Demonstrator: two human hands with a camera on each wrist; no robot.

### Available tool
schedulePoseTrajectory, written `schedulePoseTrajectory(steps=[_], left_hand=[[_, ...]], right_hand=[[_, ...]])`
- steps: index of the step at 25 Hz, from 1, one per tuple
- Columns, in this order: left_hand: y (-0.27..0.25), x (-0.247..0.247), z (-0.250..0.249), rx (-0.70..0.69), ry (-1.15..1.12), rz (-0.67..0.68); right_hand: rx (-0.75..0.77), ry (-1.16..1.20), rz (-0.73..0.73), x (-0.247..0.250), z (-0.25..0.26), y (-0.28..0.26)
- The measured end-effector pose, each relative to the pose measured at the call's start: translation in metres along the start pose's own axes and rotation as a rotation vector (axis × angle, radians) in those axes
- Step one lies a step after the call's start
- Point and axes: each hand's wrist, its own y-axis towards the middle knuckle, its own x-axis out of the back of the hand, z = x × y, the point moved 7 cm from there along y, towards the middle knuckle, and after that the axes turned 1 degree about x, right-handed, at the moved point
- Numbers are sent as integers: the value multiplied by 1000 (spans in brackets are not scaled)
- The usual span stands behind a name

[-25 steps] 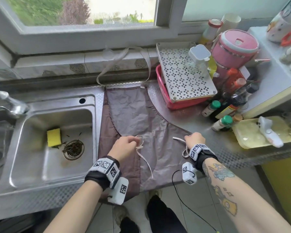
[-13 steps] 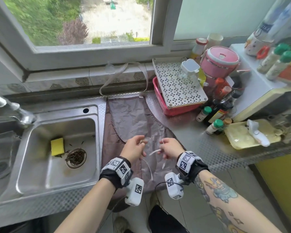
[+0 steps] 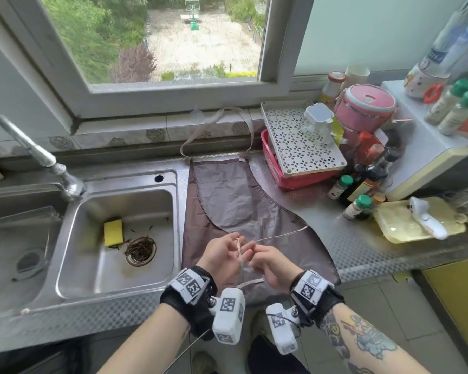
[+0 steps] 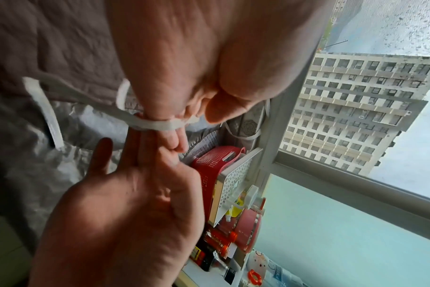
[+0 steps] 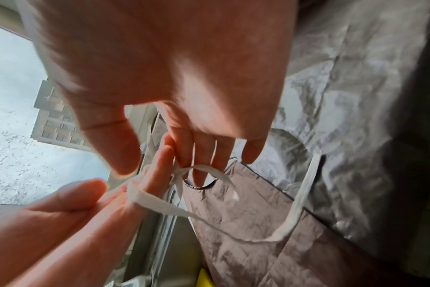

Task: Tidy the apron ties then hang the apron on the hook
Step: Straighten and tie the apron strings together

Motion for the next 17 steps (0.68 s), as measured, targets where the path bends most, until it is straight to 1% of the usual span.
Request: schedulePoseTrajectory(steps=[1,3,5,8,11,15,17], left_hand=[[-1,-1,1,3,-15,14],[-1,-6,1,6,-49,60],[-1,-13,0,-17,-57,94],[2,-21,-2,-56,-20,103],[12,-19,-4,-102,207,74],[27,-6,-9,-227,634,-65],[32,-2,-7,-227,808,-93]], right_hand=[[6,15,41,-4,1,-5],[45,-21,69,-6,5,-9],[59,-44,51,-2,4,-7],[61,-69,10,3,-1,-1],[77,-166,-59,8,0,3],[51,-89,-87,13,6,3],[54,-108,-67,19,7,3]])
